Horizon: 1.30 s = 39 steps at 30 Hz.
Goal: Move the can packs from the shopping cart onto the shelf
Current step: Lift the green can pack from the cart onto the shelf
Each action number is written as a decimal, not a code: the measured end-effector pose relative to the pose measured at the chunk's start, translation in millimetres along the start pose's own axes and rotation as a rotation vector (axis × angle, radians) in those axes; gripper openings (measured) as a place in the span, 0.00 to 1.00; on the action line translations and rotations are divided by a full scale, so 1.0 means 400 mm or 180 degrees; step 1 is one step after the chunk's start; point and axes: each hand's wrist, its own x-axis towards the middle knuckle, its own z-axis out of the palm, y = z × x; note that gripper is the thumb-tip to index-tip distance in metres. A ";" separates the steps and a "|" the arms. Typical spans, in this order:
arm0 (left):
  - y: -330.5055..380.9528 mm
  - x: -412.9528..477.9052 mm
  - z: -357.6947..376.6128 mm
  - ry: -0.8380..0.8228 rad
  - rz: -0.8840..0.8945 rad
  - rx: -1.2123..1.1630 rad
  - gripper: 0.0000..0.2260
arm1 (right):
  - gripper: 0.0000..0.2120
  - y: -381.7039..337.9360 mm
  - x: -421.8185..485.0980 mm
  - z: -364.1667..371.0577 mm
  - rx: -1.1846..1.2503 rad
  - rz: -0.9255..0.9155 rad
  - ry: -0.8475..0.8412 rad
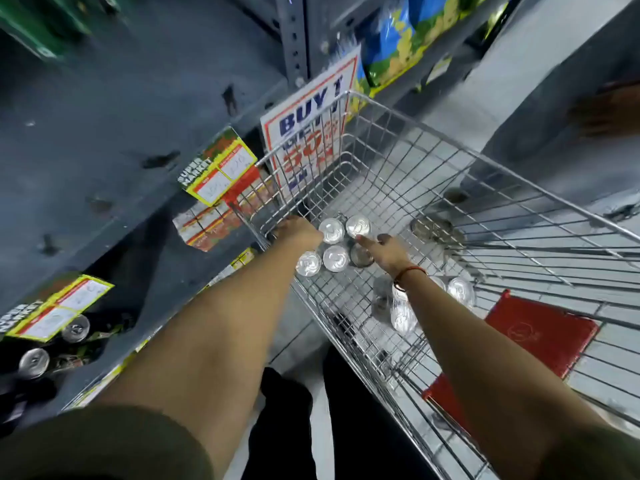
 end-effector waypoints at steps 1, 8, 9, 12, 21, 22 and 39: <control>0.003 0.017 0.003 -0.0165 -0.0222 -0.0043 0.27 | 0.35 0.000 0.008 0.005 0.0188 0.0067 -0.0056; 0.021 0.070 0.018 -0.0832 -0.0356 -0.1179 0.11 | 0.18 0.026 0.072 0.014 0.0900 0.0148 -0.0165; 0.017 0.080 0.022 -0.0865 -0.0402 -0.1172 0.09 | 0.16 0.028 0.081 0.012 0.0918 0.0190 -0.0108; 0.011 0.067 0.019 -0.0854 -0.0596 -0.1169 0.17 | 0.13 0.018 0.094 0.006 0.0798 0.0306 -0.0050; 0.010 -0.005 -0.078 -0.0549 -0.0211 -0.2034 0.31 | 0.08 -0.054 0.023 -0.105 0.1235 0.0144 0.0570; 0.012 -0.020 -0.098 -0.0559 -0.0098 -0.2111 0.32 | 0.09 -0.076 0.005 -0.128 0.1338 0.0147 0.0679; -0.079 -0.430 -0.569 0.0242 0.0946 -0.3410 0.08 | 0.11 -0.577 -0.387 -0.319 0.1788 -0.1523 0.0673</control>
